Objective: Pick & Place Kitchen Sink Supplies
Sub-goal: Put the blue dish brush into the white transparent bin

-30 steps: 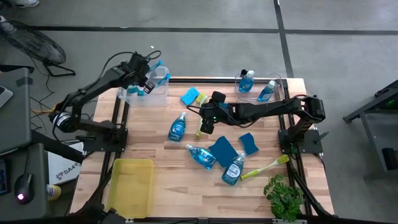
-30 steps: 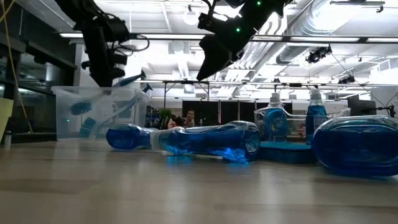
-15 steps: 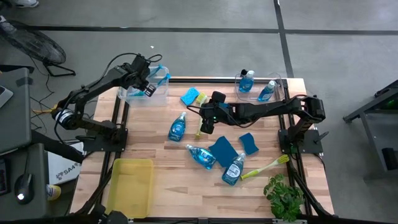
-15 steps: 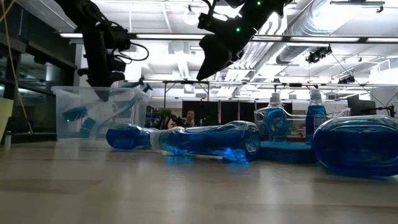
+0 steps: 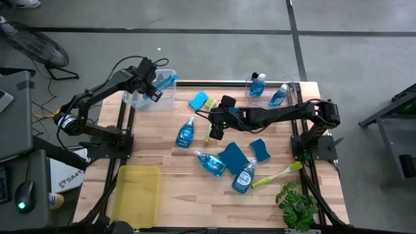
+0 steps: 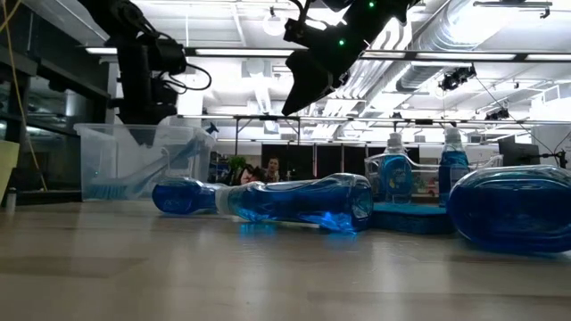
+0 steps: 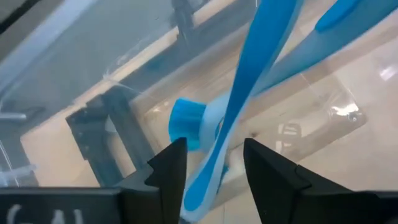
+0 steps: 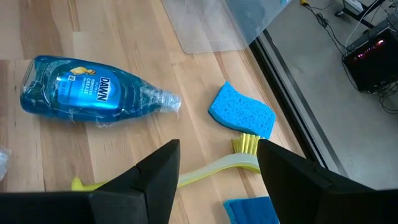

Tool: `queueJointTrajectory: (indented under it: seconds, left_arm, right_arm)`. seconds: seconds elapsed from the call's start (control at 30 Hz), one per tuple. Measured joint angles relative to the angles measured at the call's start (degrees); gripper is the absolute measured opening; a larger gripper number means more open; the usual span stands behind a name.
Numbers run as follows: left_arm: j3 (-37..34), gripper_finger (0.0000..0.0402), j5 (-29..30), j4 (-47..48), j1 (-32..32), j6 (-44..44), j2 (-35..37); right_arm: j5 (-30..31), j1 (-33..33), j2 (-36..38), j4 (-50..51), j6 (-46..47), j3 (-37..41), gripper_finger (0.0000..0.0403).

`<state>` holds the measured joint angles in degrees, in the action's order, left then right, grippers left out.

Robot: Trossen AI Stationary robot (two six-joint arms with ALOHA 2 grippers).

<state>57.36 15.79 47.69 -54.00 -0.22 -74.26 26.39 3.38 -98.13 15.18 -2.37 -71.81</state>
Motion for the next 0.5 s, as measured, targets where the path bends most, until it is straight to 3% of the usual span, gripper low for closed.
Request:
queueJointTrajectory:
  seconds: [0.23, 0.5]
  left_arm:
    - [0.0, 0.0162, -9.8, -8.5, 0.0, 5.2, 0.0]
    - [0.0, 0.0162, -15.4, -16.6, 0.0, 11.0, 0.0]
  right_arm:
    - [0.0, 0.0, 0.0, 0.0, 0.0, 0.0, 0.0209]
    - [-0.4, 0.0, 0.0, 0.0, 0.0, 0.0, 0.0208]
